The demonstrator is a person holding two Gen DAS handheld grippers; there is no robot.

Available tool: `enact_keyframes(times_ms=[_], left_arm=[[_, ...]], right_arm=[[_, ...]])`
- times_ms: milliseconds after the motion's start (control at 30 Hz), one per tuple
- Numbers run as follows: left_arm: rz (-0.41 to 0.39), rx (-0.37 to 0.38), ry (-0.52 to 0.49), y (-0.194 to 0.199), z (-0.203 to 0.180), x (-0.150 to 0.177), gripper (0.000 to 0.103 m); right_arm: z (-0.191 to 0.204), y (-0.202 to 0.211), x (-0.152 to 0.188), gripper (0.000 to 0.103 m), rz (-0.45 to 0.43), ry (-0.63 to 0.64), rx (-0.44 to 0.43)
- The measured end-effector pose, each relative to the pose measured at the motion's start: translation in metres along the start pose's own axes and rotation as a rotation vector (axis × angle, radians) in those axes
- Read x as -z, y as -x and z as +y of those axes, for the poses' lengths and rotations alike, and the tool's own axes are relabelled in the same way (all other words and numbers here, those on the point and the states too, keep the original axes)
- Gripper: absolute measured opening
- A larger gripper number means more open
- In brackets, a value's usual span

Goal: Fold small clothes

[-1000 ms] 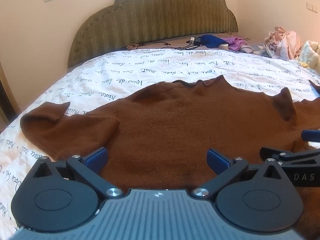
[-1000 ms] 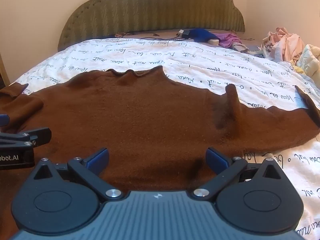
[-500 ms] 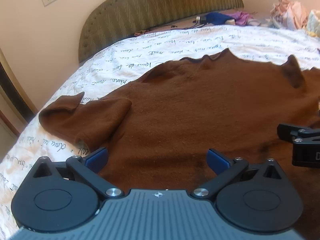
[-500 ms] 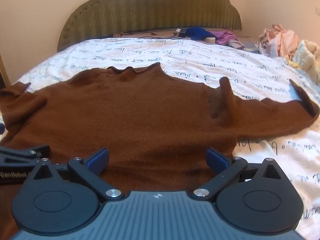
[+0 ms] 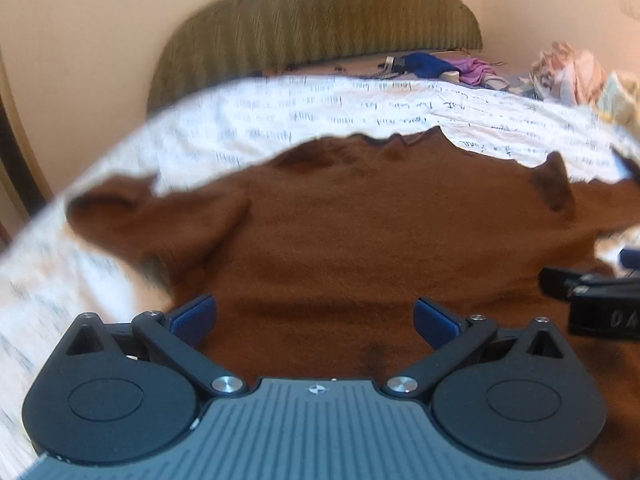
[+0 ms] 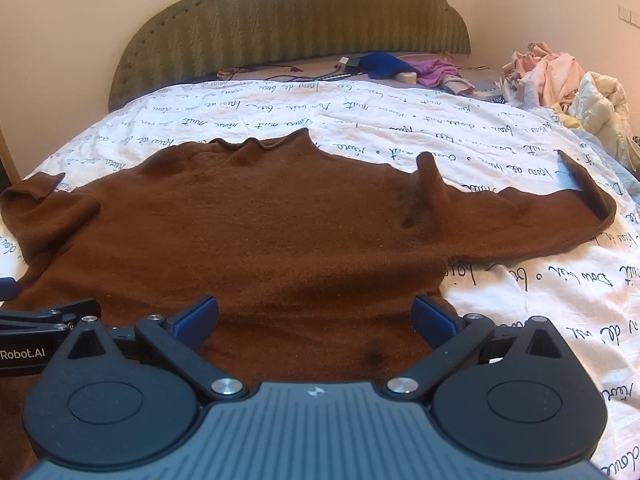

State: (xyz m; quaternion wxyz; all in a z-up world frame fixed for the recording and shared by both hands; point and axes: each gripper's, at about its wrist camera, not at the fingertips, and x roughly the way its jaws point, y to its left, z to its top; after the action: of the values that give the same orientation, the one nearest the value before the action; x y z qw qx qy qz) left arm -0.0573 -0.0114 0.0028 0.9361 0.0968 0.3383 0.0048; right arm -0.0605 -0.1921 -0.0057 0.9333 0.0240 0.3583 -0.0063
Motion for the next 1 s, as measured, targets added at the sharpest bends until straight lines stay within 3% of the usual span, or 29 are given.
enact_keyframes(times_ms=[33, 100, 200, 300, 1000], left_arm=[[-0.01, -0.026, -0.03, 0.0, -0.004, 0.001, 0.103], [-0.034, -0.009, -0.028, 0.002, -0.005, 0.002, 0.103], [0.029, 0.029, 0.022, 0.002, -0.001, -0.001, 0.103], [0.011, -0.034, 0.022, 0.011, -0.003, -0.002, 0.103], [0.037, -0.053, 0.077, 0.028, -0.005, -0.006, 0.103]], right_arm=[[0.0, 0.0, 0.0, 0.103, 0.0, 0.002, -0.003], [-0.001, 0.001, 0.0, 0.103, -0.003, 0.001, -0.003], [-0.002, 0.001, 0.001, 0.103, -0.003, 0.004, -0.004], [-0.004, 0.003, 0.004, 0.103, -0.001, 0.003, -0.013], [-0.003, 0.017, 0.005, 0.103, 0.001, 0.026, -0.039]])
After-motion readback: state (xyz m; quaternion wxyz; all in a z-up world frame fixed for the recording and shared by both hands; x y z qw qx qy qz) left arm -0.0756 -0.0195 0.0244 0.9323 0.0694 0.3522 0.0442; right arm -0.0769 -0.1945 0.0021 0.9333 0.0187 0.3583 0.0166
